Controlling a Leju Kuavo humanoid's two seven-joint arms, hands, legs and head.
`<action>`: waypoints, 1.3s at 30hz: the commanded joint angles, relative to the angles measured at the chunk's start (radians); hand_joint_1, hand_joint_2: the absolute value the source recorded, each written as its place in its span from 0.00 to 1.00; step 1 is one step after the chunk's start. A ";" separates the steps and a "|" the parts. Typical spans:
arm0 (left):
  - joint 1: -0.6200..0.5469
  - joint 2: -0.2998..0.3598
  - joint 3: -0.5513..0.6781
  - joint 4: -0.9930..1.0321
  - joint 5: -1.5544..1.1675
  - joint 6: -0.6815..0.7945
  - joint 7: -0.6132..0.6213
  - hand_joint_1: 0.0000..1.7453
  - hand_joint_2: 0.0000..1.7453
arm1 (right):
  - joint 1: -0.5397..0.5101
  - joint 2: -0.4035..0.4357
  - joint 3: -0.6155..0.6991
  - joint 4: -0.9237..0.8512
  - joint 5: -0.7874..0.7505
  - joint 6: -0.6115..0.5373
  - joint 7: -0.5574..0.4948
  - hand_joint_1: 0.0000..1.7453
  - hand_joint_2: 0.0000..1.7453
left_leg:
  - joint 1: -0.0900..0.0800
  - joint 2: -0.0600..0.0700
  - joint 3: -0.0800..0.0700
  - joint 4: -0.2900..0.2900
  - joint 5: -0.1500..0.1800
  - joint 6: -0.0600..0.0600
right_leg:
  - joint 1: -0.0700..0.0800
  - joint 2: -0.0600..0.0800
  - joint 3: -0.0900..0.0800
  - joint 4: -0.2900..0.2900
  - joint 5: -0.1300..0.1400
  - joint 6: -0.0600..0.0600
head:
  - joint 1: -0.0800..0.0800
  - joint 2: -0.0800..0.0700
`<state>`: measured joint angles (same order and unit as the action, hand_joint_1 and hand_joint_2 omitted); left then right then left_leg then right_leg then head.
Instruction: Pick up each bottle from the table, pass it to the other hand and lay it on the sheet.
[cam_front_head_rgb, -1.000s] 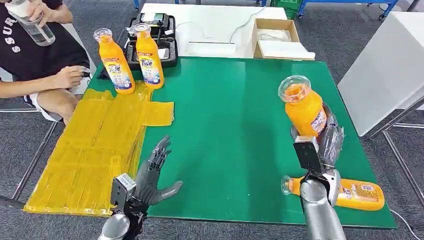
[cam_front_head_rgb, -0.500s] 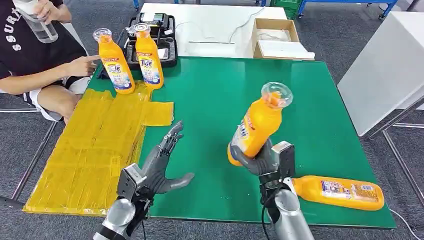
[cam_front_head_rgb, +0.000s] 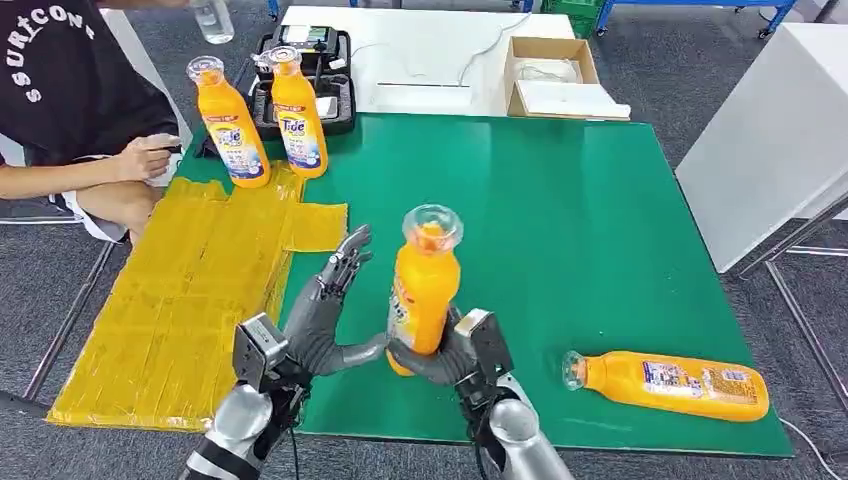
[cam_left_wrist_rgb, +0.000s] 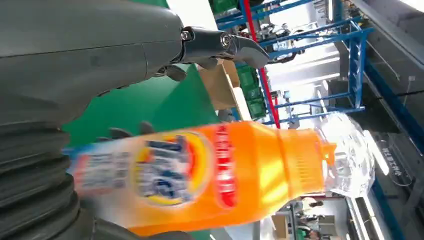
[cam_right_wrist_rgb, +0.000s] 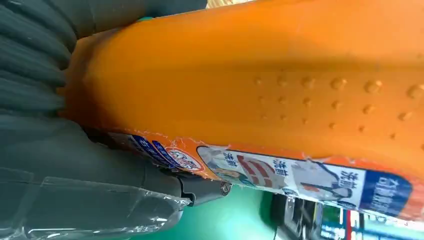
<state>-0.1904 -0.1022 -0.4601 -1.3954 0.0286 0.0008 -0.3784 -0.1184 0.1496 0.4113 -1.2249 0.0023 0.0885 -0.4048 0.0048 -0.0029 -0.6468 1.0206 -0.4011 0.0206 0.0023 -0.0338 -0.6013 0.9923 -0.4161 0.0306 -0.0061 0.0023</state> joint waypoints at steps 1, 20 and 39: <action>-0.048 0.036 -0.032 0.046 0.008 -0.001 0.007 0.00 1.00 | -0.056 -0.001 0.089 0.119 0.012 -0.014 -0.010 1.00 1.00 | 0.000 0.002 0.004 -0.001 -0.001 -0.001 | 0.000 0.004 0.003 -0.001 0.000 0.000 | 0.000 0.000; -0.049 0.035 -0.067 0.079 0.048 0.010 0.001 0.00 1.00 | -0.093 -0.028 0.266 0.055 0.366 -0.346 -0.043 1.00 1.00 | -0.001 0.002 0.002 0.000 0.000 -0.001 | -0.001 0.003 0.002 0.000 0.000 0.000 | 0.000 0.000; -0.060 0.003 -0.032 0.107 0.087 0.013 -0.016 0.38 1.00 | -0.120 -0.043 0.307 0.077 0.506 -0.509 -0.026 1.00 1.00 | 0.000 0.001 0.001 0.000 0.000 -0.001 | 0.000 0.002 0.001 0.000 0.000 0.000 | 0.000 0.000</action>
<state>-0.2005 -0.0885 -0.5066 -1.3531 0.0878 -0.0031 -0.3826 -0.1966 0.1411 0.6443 -1.1822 0.4956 -0.4315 -0.4425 0.0044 -0.0027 -0.6471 1.0206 -0.4009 0.0204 0.0021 -0.0335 -0.6022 0.9924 -0.4161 0.0305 -0.0061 0.0023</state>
